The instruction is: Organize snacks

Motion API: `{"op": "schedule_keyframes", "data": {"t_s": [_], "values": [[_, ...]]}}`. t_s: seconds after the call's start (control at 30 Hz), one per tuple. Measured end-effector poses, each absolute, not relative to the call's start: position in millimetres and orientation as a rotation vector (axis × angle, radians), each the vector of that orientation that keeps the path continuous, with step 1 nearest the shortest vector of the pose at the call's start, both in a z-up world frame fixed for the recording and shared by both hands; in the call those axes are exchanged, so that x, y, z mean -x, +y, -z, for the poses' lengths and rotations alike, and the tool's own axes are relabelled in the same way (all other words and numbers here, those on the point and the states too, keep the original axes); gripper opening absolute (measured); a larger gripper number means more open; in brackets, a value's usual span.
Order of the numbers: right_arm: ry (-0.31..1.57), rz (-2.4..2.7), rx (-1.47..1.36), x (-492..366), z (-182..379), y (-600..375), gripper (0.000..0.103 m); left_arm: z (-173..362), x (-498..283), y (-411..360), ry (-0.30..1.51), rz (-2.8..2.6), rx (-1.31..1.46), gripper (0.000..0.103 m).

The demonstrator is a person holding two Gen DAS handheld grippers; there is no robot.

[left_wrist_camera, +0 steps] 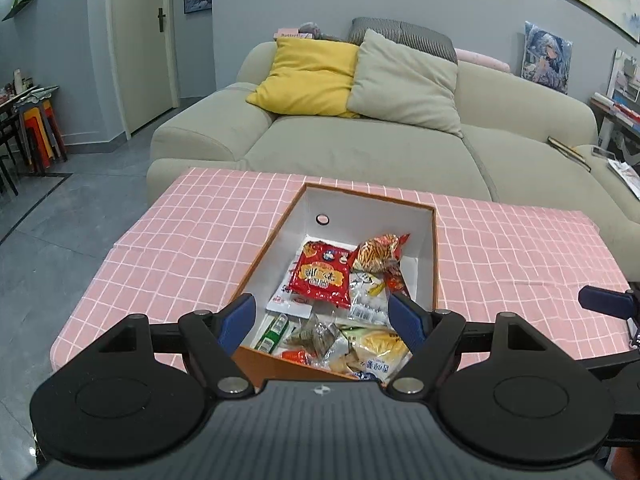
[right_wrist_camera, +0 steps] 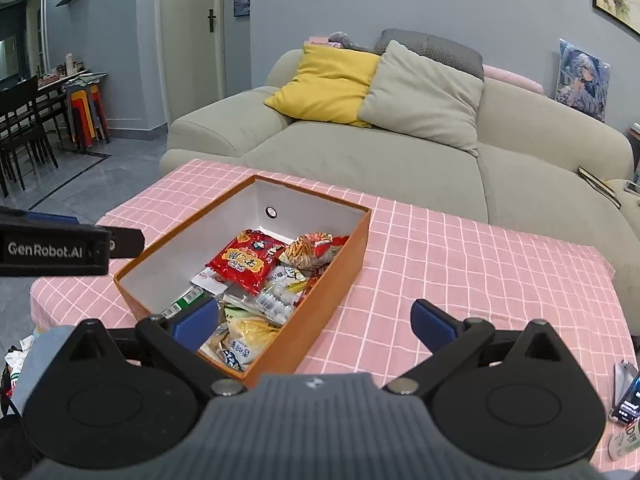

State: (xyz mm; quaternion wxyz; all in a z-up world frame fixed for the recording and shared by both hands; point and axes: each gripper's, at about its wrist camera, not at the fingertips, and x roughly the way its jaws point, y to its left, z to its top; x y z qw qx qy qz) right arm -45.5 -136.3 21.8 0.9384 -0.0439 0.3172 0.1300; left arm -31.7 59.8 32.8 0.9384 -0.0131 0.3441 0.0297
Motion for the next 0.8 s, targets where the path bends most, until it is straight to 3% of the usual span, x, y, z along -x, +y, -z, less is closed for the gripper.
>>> {"op": "schedule_keyframes", "data": {"t_s": [0.8], "values": [[0.687,-0.233,0.066,35,-3,-138,0.099,-22,32,52,0.729,-0.068,0.005,0.088]]}}
